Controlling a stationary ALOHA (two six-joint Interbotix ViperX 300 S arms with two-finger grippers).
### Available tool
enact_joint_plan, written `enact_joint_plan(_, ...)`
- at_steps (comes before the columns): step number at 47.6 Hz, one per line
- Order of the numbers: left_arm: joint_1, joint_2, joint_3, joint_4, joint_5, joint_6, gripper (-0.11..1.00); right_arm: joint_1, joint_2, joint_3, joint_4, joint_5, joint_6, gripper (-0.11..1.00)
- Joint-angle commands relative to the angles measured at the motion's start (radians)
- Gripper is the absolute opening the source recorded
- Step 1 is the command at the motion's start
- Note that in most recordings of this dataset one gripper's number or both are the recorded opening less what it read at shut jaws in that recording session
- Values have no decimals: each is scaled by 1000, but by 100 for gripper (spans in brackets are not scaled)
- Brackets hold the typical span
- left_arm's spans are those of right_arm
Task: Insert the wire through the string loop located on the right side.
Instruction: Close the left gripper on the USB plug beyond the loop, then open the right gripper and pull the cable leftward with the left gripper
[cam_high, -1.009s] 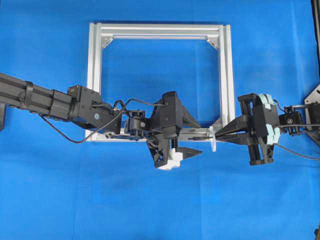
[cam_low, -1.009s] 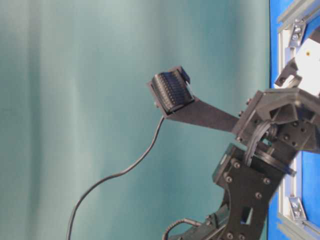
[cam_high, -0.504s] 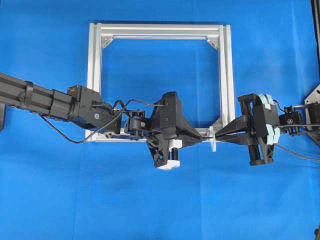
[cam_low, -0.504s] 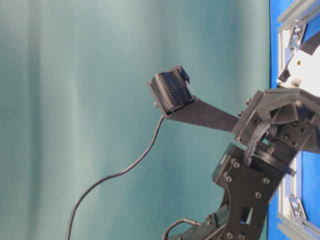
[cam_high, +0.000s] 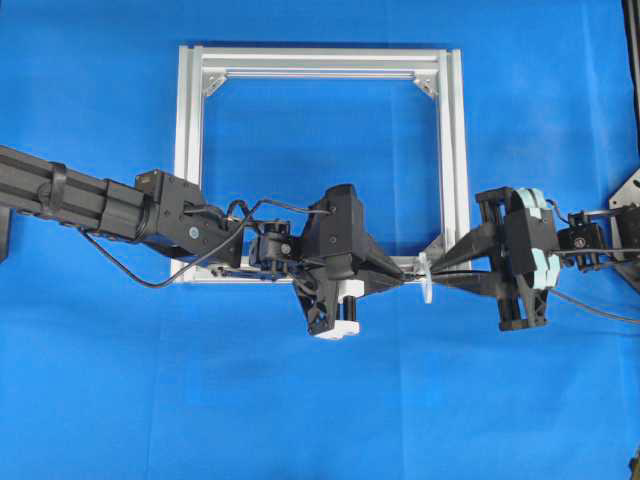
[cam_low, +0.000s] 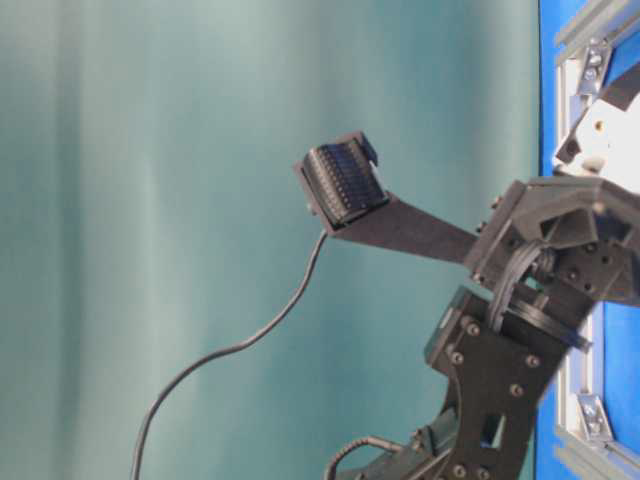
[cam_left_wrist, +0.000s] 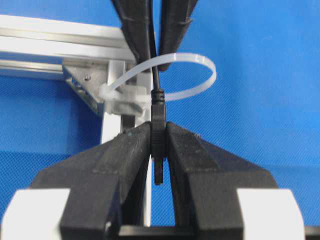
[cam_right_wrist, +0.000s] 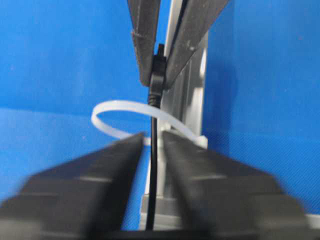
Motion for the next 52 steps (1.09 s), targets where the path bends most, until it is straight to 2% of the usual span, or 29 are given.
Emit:
enact_joint_plan(1, 2, -23, -23, 2, -5, 2, 8, 0, -8, -15, 3, -2, 6, 35)
enact_joint_plan(9, 2, -23, -23, 2, -3, 2, 8, 0, -8, -18, 8, 6, 3, 85)
enact_joint_plan(12, 2, -25, -21, 2, -3, 2, 8, 0, -8, -20, 8, 11, 2, 95)
enact_joint_plan(18, 2, -25, -21, 2, -5, 2, 8, 0, -8, -21, 8, 17, 2, 91)
enact_joint_plan(31, 2, -64, 18, 3, -3, 8, 8, 0, -8, -21, 8, 18, 2, 92)
enact_joint_plan(42, -6, -167, 150, 2, -3, 18, 8, 2, -8, -23, 6, 20, 0, 92)
enact_joint_plan(52, -15, -301, 341, 3, -11, 14, 8, 8, -8, -29, 6, 20, 2, 92)
